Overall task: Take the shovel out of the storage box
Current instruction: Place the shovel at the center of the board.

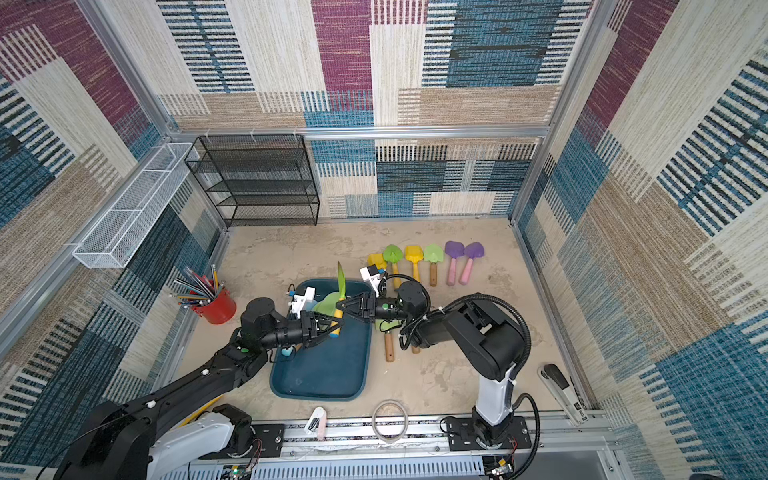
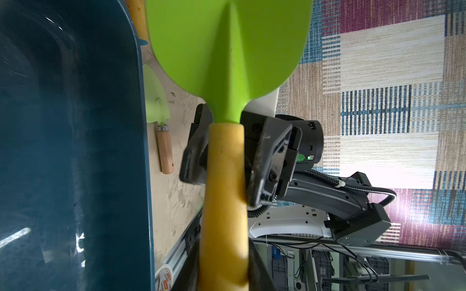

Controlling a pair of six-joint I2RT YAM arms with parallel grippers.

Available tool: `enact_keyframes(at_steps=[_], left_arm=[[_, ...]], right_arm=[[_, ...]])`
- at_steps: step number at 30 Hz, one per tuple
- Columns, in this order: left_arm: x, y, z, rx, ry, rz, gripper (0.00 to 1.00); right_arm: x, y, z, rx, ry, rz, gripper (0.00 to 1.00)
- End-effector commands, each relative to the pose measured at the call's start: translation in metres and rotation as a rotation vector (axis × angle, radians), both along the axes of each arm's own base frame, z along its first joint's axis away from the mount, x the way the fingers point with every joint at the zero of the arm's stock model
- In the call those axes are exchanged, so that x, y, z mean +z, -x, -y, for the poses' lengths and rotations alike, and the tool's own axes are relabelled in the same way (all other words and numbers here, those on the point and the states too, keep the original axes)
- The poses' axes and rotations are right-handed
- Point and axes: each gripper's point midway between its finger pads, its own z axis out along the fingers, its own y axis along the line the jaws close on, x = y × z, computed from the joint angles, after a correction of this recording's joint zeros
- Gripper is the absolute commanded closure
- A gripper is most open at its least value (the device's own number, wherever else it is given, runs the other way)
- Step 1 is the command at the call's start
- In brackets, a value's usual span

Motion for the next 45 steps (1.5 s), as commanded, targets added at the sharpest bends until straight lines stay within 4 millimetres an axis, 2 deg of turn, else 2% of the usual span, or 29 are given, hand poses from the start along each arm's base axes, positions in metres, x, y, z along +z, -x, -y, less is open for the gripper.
enact_keyframes(at_steps=[1, 9, 15, 17, 18, 22, 24, 29, 33, 39, 45], left_arm=[[0.012, 0.003, 0.003, -0.032, 0.036, 0.054, 1.00], [0.013, 0.003, 0.007, -0.060, 0.067, 0.057, 1.00], [0.008, 0.005, 0.006, -0.056, 0.059, 0.049, 0.97], [0.008, 0.004, 0.005, -0.055, 0.049, 0.059, 0.91], [0.001, 0.006, 0.004, -0.055, 0.025, 0.030, 0.84], [-0.006, 0.007, 0.001, -0.049, -0.037, 0.028, 0.59], [-0.008, 0.007, -0.003, -0.043, -0.088, 0.049, 0.53], [-0.018, 0.005, -0.023, 0.006, -0.310, 0.097, 0.51], [-0.039, -0.004, -0.054, 0.075, -0.583, 0.097, 0.51], [-0.066, -0.015, -0.089, 0.139, -0.856, 0.047, 0.50], [-0.079, -0.030, -0.100, 0.166, -0.972, 0.034, 0.51]], right_arm=[[0.019, 0.005, 0.001, 0.032, -0.077, 0.030, 0.67], [0.024, 0.003, 0.000, 0.050, -0.124, 0.021, 0.66], [0.023, -0.001, 0.007, 0.026, -0.126, 0.012, 0.83], [0.022, -0.002, 0.009, 0.019, -0.125, 0.010, 0.85], [0.021, -0.002, 0.010, 0.015, -0.124, 0.009, 0.86], [0.021, -0.006, 0.016, -0.014, -0.112, 0.008, 0.86], [0.020, -0.008, 0.020, -0.031, -0.097, 0.010, 0.86], [0.019, -0.015, 0.034, -0.075, -0.050, 0.026, 0.85], [0.015, -0.021, 0.045, -0.118, 0.013, 0.035, 0.85], [-0.003, -0.037, 0.057, -0.233, 0.284, 0.072, 0.85], [-0.022, -0.044, 0.088, -0.368, 0.528, 0.109, 0.85]])
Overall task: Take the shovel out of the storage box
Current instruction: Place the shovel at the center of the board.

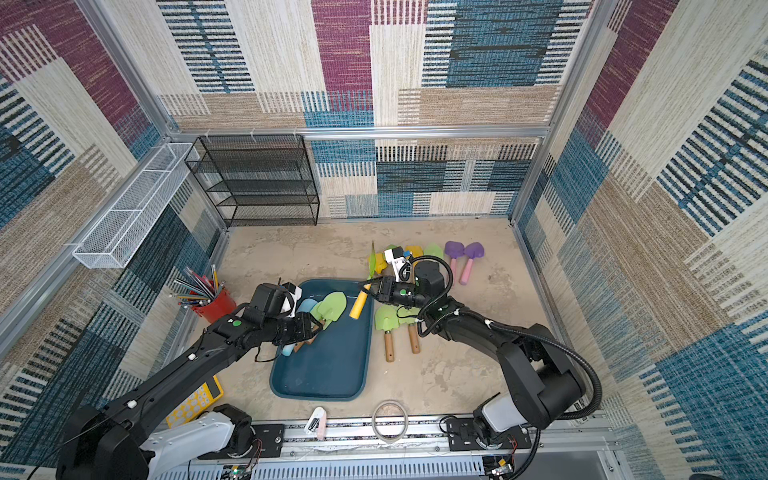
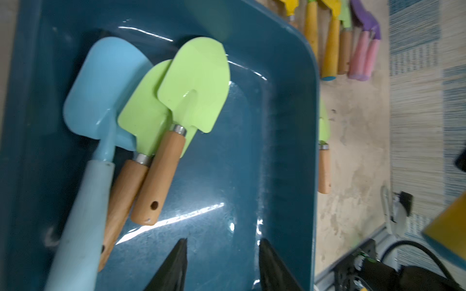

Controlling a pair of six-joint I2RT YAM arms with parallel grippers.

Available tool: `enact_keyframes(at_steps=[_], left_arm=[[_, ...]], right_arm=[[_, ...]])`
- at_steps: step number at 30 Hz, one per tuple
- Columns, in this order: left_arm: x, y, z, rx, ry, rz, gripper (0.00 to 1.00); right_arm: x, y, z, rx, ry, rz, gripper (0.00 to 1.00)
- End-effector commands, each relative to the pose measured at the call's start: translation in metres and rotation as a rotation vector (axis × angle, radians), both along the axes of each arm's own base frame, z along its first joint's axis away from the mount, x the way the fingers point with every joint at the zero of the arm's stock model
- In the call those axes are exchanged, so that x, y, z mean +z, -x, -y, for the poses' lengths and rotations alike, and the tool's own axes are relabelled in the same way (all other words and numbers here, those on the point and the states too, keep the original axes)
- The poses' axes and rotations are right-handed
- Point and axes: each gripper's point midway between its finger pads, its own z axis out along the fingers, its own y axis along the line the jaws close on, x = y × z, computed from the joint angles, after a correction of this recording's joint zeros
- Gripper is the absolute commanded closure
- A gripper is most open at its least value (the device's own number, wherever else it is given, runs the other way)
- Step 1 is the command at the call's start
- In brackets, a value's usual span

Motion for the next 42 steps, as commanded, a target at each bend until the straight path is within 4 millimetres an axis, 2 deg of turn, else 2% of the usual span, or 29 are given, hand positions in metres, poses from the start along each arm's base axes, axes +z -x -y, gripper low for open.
enact_keyframes(at_steps=[1, 12, 21, 27, 32, 38, 42], left_arm=[[-0.011, -0.005, -0.016, 0.005, -0.140, 0.001, 0.51], [-0.035, -0.020, -0.019, -0.009, -0.361, -0.003, 0.52], [-0.060, -0.032, -0.012, -0.058, -0.459, -0.037, 0.52], [-0.067, -0.027, 0.002, -0.106, -0.476, -0.047, 0.52], [-0.076, -0.018, 0.014, -0.152, -0.480, -0.068, 0.53], [-0.074, -0.012, 0.022, -0.187, -0.521, -0.063, 0.54], [-0.073, -0.010, 0.023, -0.202, -0.554, -0.060, 0.55]], right_arm=[[-0.045, 0.001, 0.025, -0.086, 0.237, -0.038, 0.85], [-0.063, 0.007, 0.081, -0.263, 0.495, -0.014, 0.84], [-0.067, 0.017, 0.103, -0.310, 0.562, -0.014, 0.83], [-0.071, 0.019, 0.121, -0.360, 0.635, -0.019, 0.83], [-0.083, 0.018, 0.143, -0.415, 0.734, -0.045, 0.83], [-0.097, 0.018, 0.165, -0.478, 0.835, -0.074, 0.83], [-0.105, 0.018, 0.169, -0.481, 0.866, -0.083, 0.83]])
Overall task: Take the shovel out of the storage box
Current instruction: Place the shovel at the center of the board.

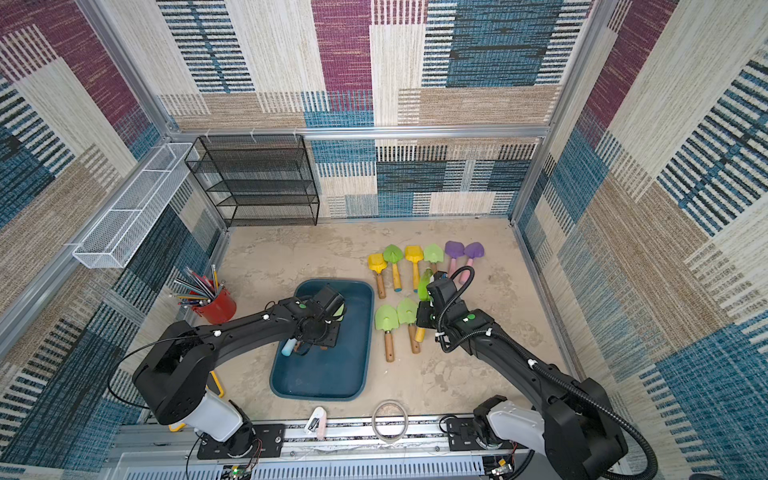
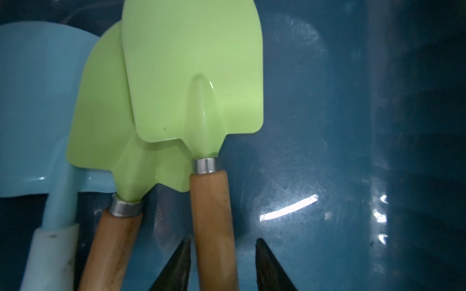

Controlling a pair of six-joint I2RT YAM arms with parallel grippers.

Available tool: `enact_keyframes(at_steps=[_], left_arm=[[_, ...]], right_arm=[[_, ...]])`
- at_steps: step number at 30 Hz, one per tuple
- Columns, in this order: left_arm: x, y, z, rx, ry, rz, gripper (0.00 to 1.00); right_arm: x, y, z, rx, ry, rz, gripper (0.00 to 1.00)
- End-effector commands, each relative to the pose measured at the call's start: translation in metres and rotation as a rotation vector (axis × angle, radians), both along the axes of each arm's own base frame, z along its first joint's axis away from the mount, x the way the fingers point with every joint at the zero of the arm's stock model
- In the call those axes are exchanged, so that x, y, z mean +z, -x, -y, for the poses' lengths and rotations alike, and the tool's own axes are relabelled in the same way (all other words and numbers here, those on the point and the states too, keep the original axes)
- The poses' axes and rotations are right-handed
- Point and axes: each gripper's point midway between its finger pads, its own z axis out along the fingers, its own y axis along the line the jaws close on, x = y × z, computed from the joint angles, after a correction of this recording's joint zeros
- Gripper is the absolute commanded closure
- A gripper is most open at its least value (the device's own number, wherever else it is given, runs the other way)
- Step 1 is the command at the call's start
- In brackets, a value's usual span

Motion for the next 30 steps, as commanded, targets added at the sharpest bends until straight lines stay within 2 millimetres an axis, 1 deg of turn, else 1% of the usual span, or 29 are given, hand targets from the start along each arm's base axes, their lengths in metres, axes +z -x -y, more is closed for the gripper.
enact_keyframes(at_steps=[1, 4, 8, 19, 30], left_arm=[[0.000, 0.001, -0.006, -0.009, -0.048, -0.002, 0.56], [-0.002, 0.003, -0.010, -0.015, -0.074, -0.012, 0.56], [0.001, 0.004, -0.012, -0.013, -0.073, -0.006, 0.57], [0.002, 0.006, -0.015, -0.013, -0.078, 0.000, 0.57], [0.004, 0.006, -0.016, -0.015, -0.079, 0.005, 0.57]], right_arm=[[-0.006, -0.004, 0.010, -0.026, 0.059, 0.010, 0.83], [-0.017, -0.005, 0.017, -0.041, 0.103, -0.009, 0.83], [-0.030, -0.006, 0.021, -0.047, 0.141, -0.032, 0.83], [-0.064, -0.003, 0.028, -0.050, 0.200, -0.097, 0.82], [-0.080, -0.001, 0.033, -0.068, 0.231, -0.135, 0.80]])
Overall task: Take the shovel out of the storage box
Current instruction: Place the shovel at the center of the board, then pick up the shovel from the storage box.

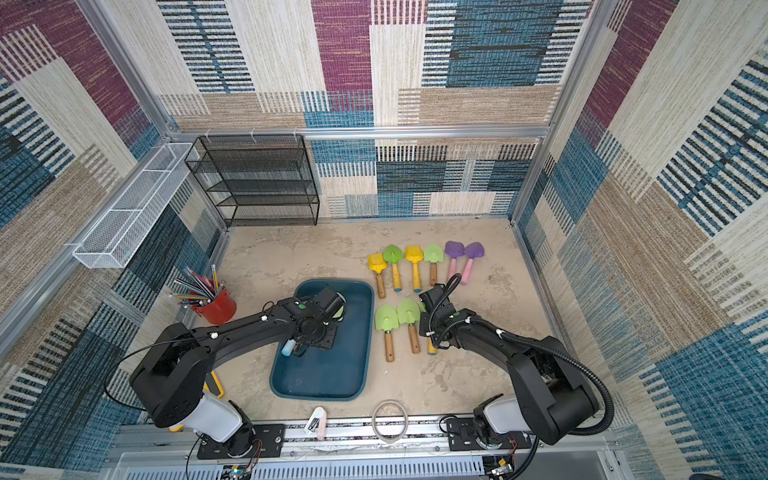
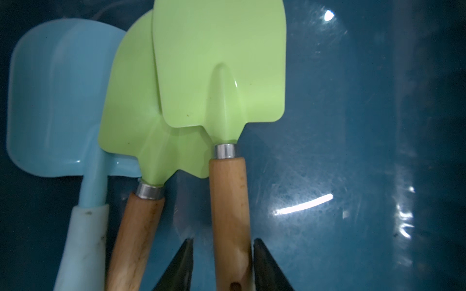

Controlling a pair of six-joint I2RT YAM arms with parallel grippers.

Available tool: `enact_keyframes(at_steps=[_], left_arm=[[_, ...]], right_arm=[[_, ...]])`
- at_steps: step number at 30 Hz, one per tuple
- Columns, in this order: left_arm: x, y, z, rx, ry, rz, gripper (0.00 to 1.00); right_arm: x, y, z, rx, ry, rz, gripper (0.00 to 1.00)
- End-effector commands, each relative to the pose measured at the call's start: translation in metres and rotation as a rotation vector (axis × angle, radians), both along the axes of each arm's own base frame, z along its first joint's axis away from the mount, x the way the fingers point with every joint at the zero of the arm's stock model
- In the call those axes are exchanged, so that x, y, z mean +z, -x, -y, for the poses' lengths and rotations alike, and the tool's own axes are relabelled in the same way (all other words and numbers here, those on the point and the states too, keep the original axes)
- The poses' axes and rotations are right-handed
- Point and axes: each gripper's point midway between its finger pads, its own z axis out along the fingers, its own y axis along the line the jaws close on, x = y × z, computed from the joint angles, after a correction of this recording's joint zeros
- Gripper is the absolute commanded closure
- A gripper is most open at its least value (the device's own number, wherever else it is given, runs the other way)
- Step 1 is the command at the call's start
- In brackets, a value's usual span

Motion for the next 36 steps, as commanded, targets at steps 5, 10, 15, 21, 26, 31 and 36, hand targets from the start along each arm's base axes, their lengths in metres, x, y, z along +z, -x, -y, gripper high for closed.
enact_keyframes(at_steps=[5, 10, 15, 21, 26, 31, 36], left_arm=[[-0.001, 0.001, -0.005, -0.012, -0.028, 0.001, 0.58], [0.000, -0.001, -0.004, -0.012, -0.030, 0.005, 0.58], [0.000, -0.004, -0.002, -0.015, -0.034, 0.004, 0.58], [-0.003, -0.007, -0.001, -0.017, -0.045, 0.001, 0.58], [-0.008, -0.008, 0.001, -0.018, -0.054, -0.011, 0.58], [-0.012, -0.007, 0.001, -0.019, -0.071, -0.019, 0.62], [-0.016, -0.006, 0.001, -0.018, -0.081, -0.027, 0.66]], right_arm=[[-0.008, -0.001, 0.005, -0.013, 0.030, -0.006, 0.78], [-0.008, -0.001, 0.005, -0.013, 0.028, -0.007, 0.75], [-0.003, -0.001, 0.004, -0.013, 0.018, 0.009, 0.65], [0.008, -0.002, 0.004, -0.018, 0.001, 0.035, 0.58], [0.032, -0.006, 0.005, -0.033, -0.024, 0.107, 0.55], [0.051, -0.008, 0.004, -0.039, -0.055, 0.165, 0.54], [0.059, -0.009, 0.001, -0.034, -0.079, 0.194, 0.54]])
